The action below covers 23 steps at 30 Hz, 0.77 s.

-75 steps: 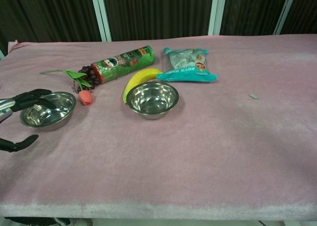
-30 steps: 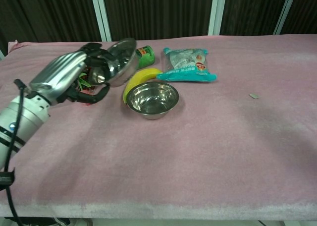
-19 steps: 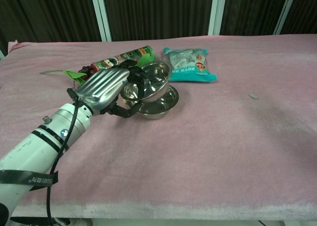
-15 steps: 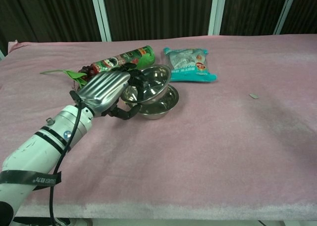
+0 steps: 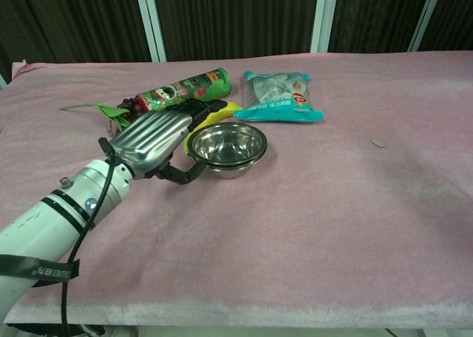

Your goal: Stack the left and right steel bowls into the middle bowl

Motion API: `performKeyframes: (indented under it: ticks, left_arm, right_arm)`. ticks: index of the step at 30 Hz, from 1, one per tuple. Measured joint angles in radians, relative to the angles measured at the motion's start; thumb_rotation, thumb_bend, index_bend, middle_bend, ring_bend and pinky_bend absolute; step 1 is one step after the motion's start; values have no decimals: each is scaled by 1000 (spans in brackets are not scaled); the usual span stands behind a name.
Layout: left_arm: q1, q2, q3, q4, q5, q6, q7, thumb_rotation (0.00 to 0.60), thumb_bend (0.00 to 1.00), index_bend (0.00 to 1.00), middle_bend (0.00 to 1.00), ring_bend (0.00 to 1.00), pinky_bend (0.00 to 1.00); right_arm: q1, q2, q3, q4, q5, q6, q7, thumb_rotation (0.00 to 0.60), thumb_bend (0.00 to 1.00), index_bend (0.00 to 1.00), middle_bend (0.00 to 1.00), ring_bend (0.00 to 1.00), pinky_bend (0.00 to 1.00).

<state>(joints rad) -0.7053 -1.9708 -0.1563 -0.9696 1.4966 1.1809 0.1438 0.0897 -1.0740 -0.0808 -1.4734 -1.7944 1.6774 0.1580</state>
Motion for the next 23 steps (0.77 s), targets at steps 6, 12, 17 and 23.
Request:
performKeyframes:
  ticks: [6, 12, 17, 23]
  left_arm:
    - [59, 177, 49, -209, 10, 31, 58, 600, 387, 0, 0, 0, 127]
    - [179, 522, 132, -547, -39, 60, 120, 600, 379, 0, 0, 0, 127]
    - [377, 730, 200, -640, -39, 242, 68, 600, 384, 0, 0, 0, 117]
    - [494, 787, 250, -606, 14, 386, -99, 600, 393, 0, 0, 0, 114]
  right_arm:
    - [-14, 7, -1, -19, 3, 0, -22, 600, 388, 0, 0, 0, 0]
    - [-31, 14, 0, -65, 27, -14, -84, 600, 389, 0, 0, 0, 0]
    - [-57, -2, 17, -91, 87, -17, -168, 600, 388, 0, 0, 0, 0]
    - [-66, -23, 46, -126, 174, -69, -246, 600, 389, 0, 0, 0, 0]
